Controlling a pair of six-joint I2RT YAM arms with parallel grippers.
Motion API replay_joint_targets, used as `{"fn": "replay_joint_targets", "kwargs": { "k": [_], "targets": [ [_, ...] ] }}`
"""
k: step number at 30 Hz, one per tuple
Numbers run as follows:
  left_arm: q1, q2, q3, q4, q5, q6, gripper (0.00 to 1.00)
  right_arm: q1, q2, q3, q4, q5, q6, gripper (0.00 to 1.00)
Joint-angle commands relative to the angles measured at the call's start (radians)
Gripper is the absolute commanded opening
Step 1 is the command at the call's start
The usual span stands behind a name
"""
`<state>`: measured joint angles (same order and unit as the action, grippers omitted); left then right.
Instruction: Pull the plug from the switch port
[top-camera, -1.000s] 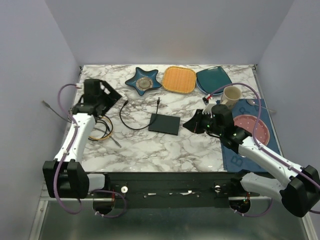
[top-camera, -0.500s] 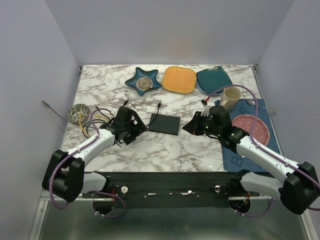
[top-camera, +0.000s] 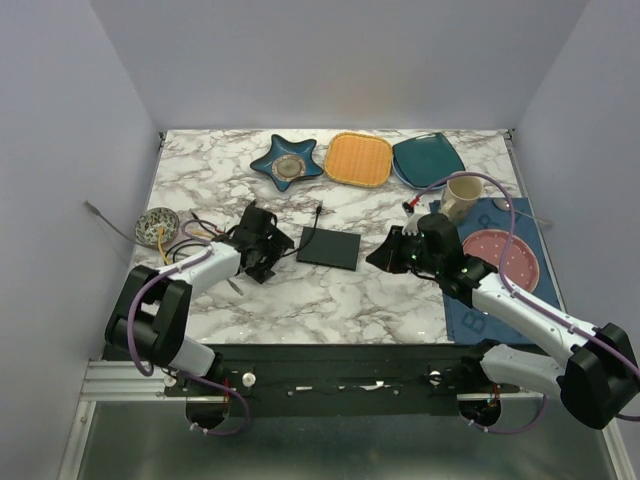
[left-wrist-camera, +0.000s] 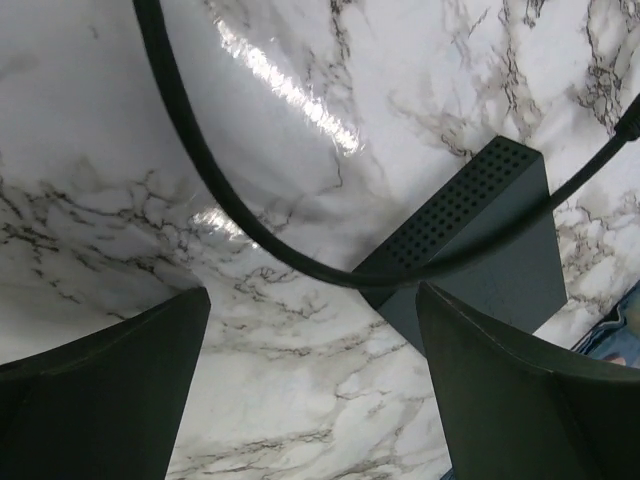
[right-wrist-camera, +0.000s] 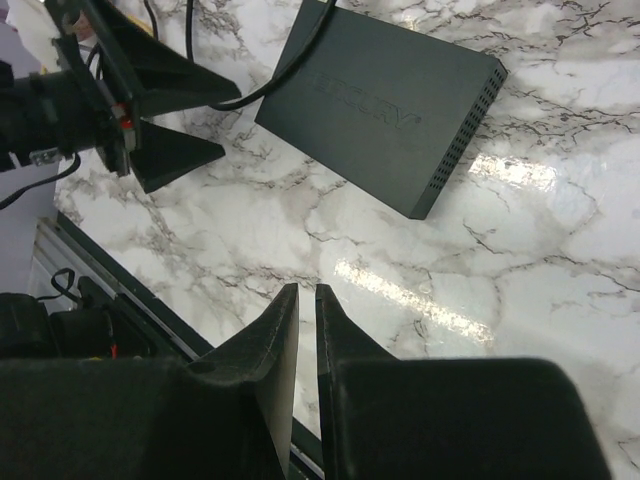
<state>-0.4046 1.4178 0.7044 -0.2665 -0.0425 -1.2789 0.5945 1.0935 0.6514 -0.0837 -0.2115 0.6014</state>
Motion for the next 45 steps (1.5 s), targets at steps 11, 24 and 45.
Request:
{"fn": "replay_joint_targets", "kwargs": {
  "k": [11, 24, 45],
  "targets": [
    [0.09, 0.118, 0.063, -0.014, -0.06, 0.015, 0.56, 0.001, 0.008, -0.003, -0.005, 0.011, -0.012, 0.2],
    [0.171, 0.061, 0.113, -0.045, 0.018, 0.101, 0.0, -0.001, -0.003, -0.021, -0.005, 0.021, -0.009, 0.2],
    [0.684, -0.108, 0.342, -0.412, -0.043, 0.289, 0.9, -0.001, -0.001, -0.024, -0.001, 0.012, -0.018, 0.2]
  ]
}}
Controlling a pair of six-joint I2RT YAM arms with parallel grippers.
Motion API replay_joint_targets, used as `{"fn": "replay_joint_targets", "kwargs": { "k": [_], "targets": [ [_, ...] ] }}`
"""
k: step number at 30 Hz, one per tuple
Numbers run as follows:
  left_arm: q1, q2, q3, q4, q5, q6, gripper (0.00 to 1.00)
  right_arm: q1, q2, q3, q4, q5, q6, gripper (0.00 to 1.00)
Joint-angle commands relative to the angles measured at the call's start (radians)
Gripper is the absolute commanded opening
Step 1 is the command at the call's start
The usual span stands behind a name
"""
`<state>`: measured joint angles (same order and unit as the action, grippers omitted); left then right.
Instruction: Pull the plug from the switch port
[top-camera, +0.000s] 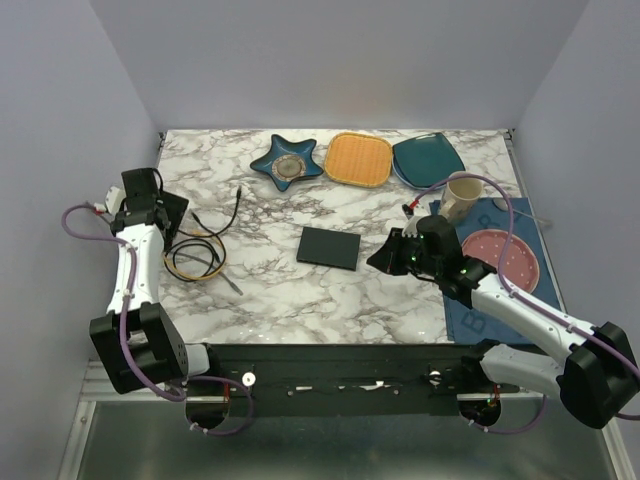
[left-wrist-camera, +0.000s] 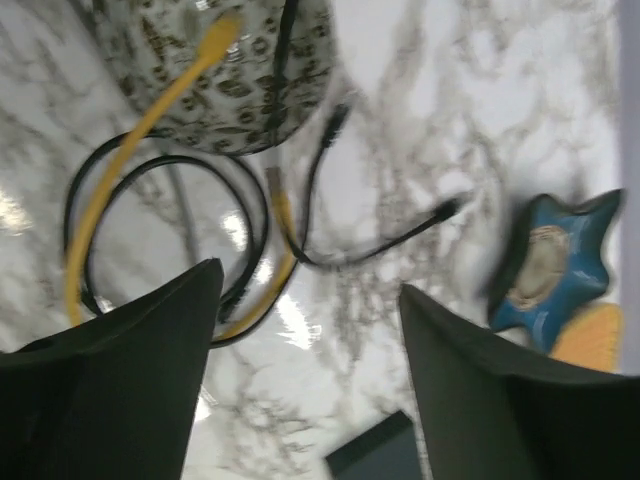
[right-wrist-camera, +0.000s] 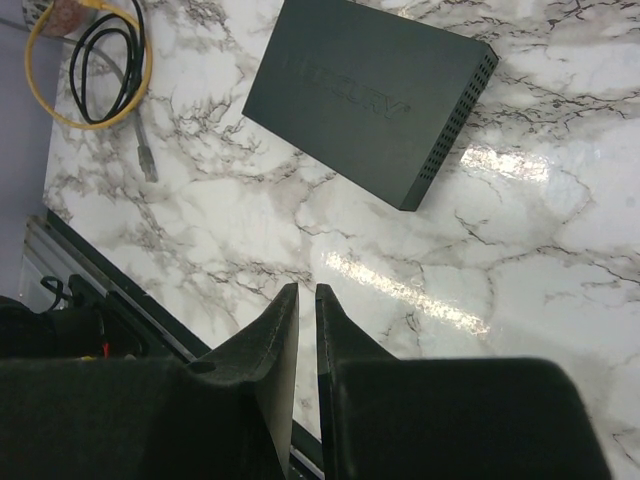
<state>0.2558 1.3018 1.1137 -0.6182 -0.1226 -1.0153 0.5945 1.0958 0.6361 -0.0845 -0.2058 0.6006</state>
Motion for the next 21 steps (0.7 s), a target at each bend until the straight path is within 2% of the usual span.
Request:
{"fn": "replay_joint_targets", "kwargs": {
  "k": [1, 3, 5, 8, 12, 13, 17, 21],
  "targets": [
    [0.023, 0.004, -0.071, -0.048, 0.044, 0.032, 0.92, -0.001, -0.002, -0.006, 0.0, 0.008, -0.019, 0.2],
    [0.025, -0.009, -0.072, -0.04, 0.063, 0.037, 0.99, -0.001, 0.003, -0.004, 0.0, 0.012, -0.022, 0.2],
    [0.019, -0.021, -0.069, -0.028, 0.075, 0.049, 0.99, -0.001, 0.009, 0.002, -0.001, 0.02, -0.022, 0.2],
    [-0.051, -0.068, -0.08, 0.009, 0.064, 0.067, 0.99, -0.001, 0.019, 0.014, 0.0, 0.051, -0.018, 0.2],
    [-0.3, -0.139, -0.156, 0.142, 0.031, 0.069, 0.98, -0.001, 0.085, 0.033, 0.008, 0.123, 0.04, 0.19],
    [-0.385, -0.138, -0.175, 0.209, 0.043, 0.069, 0.97, -0.001, 0.099, 0.037, 0.008, 0.134, 0.05, 0.17],
    [-0.545, -0.073, -0.236, 0.293, 0.035, 0.073, 0.91, -0.001, 0.18, 0.057, 0.023, 0.147, 0.076, 0.1],
    [-0.569, 0.08, -0.232, 0.314, 0.049, 0.069, 0.79, -0.001, 0.255, 0.068, 0.022, 0.2, 0.094, 0.02]
  ]
}}
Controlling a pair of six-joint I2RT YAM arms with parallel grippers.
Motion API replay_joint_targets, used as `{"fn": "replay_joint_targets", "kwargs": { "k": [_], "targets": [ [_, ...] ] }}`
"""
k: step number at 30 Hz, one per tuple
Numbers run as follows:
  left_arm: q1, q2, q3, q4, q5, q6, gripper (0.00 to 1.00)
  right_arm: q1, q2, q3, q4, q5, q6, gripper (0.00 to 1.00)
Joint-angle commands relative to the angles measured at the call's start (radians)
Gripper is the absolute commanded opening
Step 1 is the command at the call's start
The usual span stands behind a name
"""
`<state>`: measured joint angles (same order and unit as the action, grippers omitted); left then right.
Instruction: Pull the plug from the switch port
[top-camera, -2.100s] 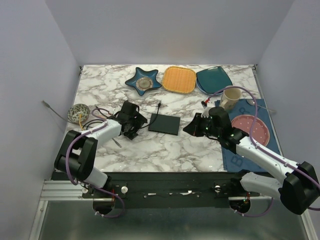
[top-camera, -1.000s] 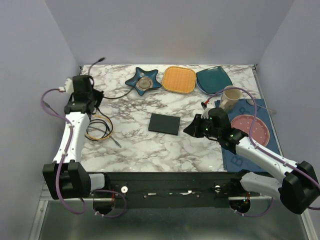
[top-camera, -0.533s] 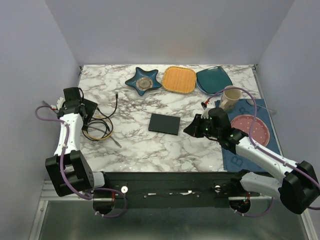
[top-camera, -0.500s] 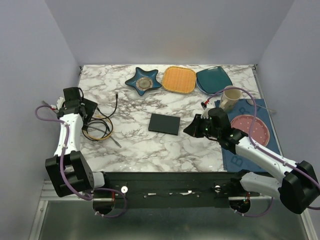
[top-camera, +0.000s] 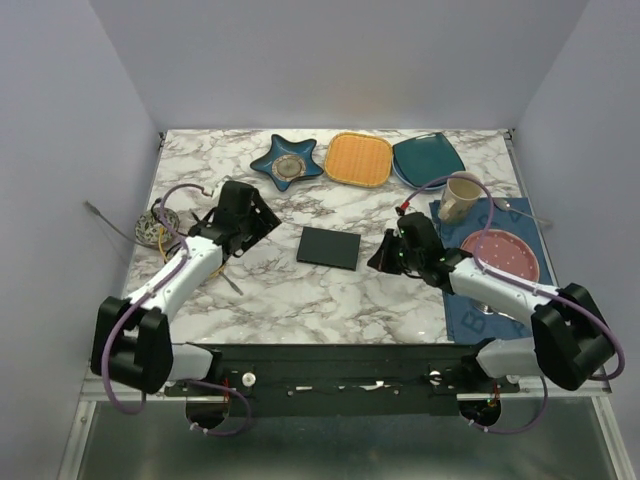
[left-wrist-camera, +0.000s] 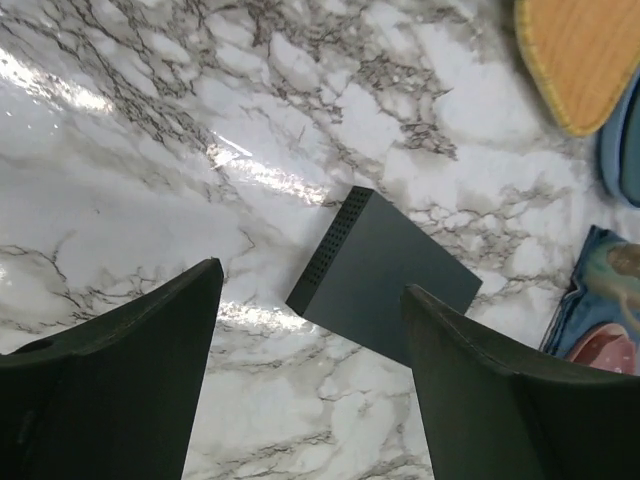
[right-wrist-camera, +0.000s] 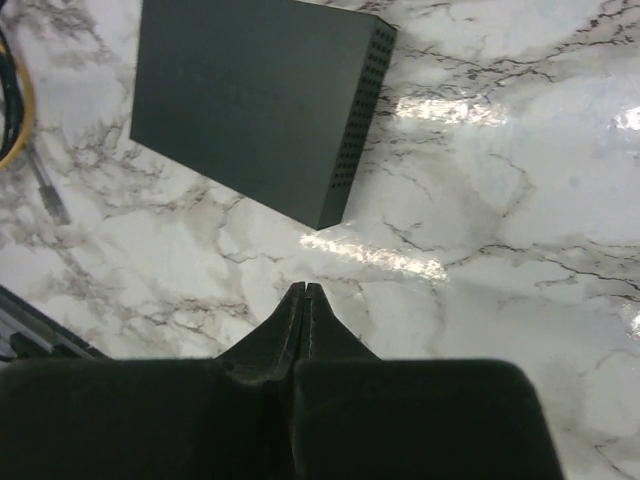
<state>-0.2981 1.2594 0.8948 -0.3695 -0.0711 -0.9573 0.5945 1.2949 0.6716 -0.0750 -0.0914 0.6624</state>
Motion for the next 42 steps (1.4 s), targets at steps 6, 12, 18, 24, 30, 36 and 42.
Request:
{"fn": "replay_joint_targets", "kwargs": {
  "k": [6, 12, 18, 24, 30, 36, 42],
  "targets": [
    [-0.015, 0.351, 0.053, 0.11, 0.031, -0.003, 0.6, -0.027, 0.237, 0.092, -0.003, 0.121, 0.058, 0.01],
    [-0.016, 0.471, 0.066, 0.221, 0.103, -0.04, 0.4, -0.045, 0.381, 0.19, -0.003, 0.11, 0.078, 0.01],
    [-0.029, 0.526, 0.053, 0.294, 0.158, -0.044, 0.15, -0.045, 0.471, 0.266, 0.003, 0.096, 0.124, 0.01],
    [-0.11, 0.505, 0.02, 0.299, 0.189, -0.02, 0.07, -0.045, 0.489, 0.25, 0.026, 0.028, 0.137, 0.01],
    [-0.173, 0.411, -0.098, 0.319, 0.18, -0.04, 0.07, -0.045, 0.379, 0.131, 0.049, 0.048, 0.125, 0.01],
    [-0.208, 0.319, -0.201, 0.331, 0.177, -0.066, 0.07, -0.042, 0.305, 0.011, 0.096, 0.029, 0.126, 0.01],
    [-0.216, 0.233, -0.272, 0.336, 0.165, -0.089, 0.07, -0.041, 0.29, -0.041, 0.123, 0.038, 0.138, 0.01]
  ]
}}
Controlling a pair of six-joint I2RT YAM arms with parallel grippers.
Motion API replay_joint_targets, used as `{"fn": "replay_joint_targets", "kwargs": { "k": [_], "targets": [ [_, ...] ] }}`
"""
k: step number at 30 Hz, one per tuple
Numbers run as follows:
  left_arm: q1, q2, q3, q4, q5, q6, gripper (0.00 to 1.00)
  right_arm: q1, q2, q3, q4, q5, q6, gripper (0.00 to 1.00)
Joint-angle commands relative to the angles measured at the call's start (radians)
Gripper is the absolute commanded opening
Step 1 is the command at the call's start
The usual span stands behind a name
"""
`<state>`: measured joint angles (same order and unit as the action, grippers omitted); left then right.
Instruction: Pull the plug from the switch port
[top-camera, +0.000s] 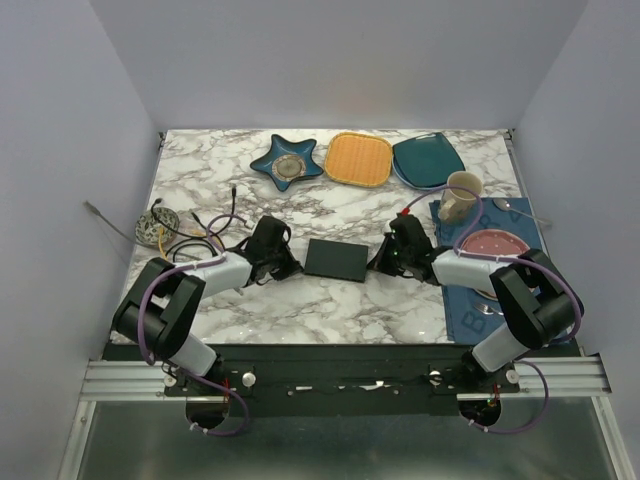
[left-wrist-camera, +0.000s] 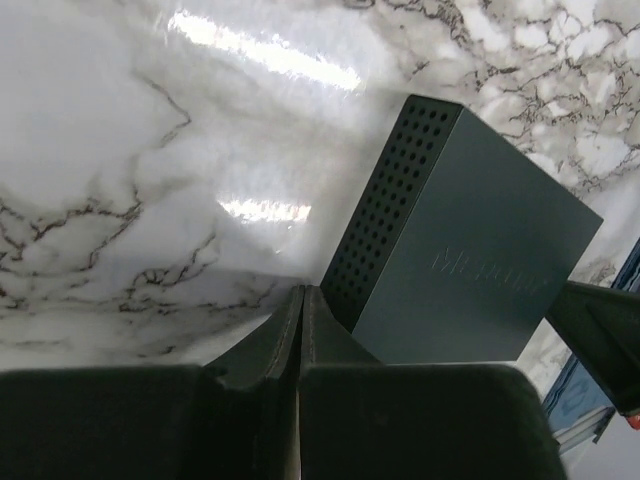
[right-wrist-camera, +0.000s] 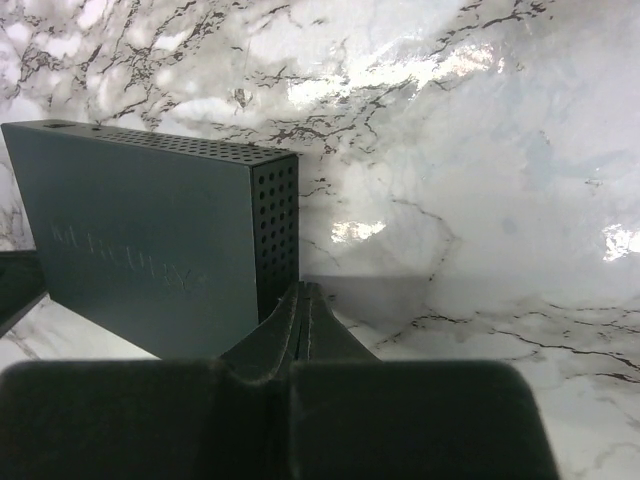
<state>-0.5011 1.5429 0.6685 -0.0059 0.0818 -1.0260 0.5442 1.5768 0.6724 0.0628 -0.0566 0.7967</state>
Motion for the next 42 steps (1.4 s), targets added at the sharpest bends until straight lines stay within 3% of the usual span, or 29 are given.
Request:
{"fn": "replay_joint_targets", "kwargs": {
  "k": [1, 16, 21, 23, 26, 27, 28, 31, 36, 37, 38, 42],
  "targets": [
    [-0.014, -0.055, -0.049, -0.029, 0.007, -0.022, 0.07, 0.008, 0.012, -0.039, -0.015, 0.006, 0.003, 0.01],
    [-0.027, -0.049, -0.064, 0.001, 0.007, -0.028, 0.07, 0.003, 0.149, 0.156, -0.112, 0.051, -0.068, 0.01],
    [-0.014, -0.093, -0.029, -0.075, -0.063, 0.004, 0.07, 0.002, 0.069, 0.132, -0.142, 0.121, -0.082, 0.01],
    [0.005, -0.124, -0.006, -0.181, -0.123, 0.027, 0.15, 0.0, -0.019, 0.11, -0.178, 0.181, -0.109, 0.01],
    [0.059, -0.214, 0.025, -0.285, -0.217, 0.064, 0.4, 0.003, -0.119, 0.089, -0.227, 0.265, -0.163, 0.01],
    [0.071, -0.268, 0.04, -0.311, -0.247, 0.069, 0.53, 0.002, -0.194, 0.081, -0.233, 0.279, -0.18, 0.02],
    [0.087, -0.289, 0.049, -0.336, -0.293, 0.076, 0.72, 0.003, -0.227, 0.073, -0.239, 0.306, -0.213, 0.09],
    [0.107, -0.371, 0.086, -0.408, -0.361, 0.099, 0.99, 0.005, -0.36, 0.061, -0.235, 0.296, -0.299, 0.34],
    [0.124, -0.354, 0.176, -0.486, -0.366, 0.13, 0.99, 0.011, -0.5, 0.067, -0.175, 0.212, -0.363, 0.55],
    [0.125, -0.34, 0.193, -0.502, -0.36, 0.145, 0.99, 0.019, -0.515, 0.062, -0.161, 0.181, -0.357, 0.74],
    [0.127, -0.328, 0.207, -0.512, -0.326, 0.155, 0.99, 0.026, -0.556, 0.053, -0.12, 0.166, -0.352, 0.99],
    [0.127, -0.29, 0.223, -0.502, -0.246, 0.178, 0.99, 0.085, -0.633, 0.027, -0.011, 0.121, -0.366, 1.0]
  ]
}}
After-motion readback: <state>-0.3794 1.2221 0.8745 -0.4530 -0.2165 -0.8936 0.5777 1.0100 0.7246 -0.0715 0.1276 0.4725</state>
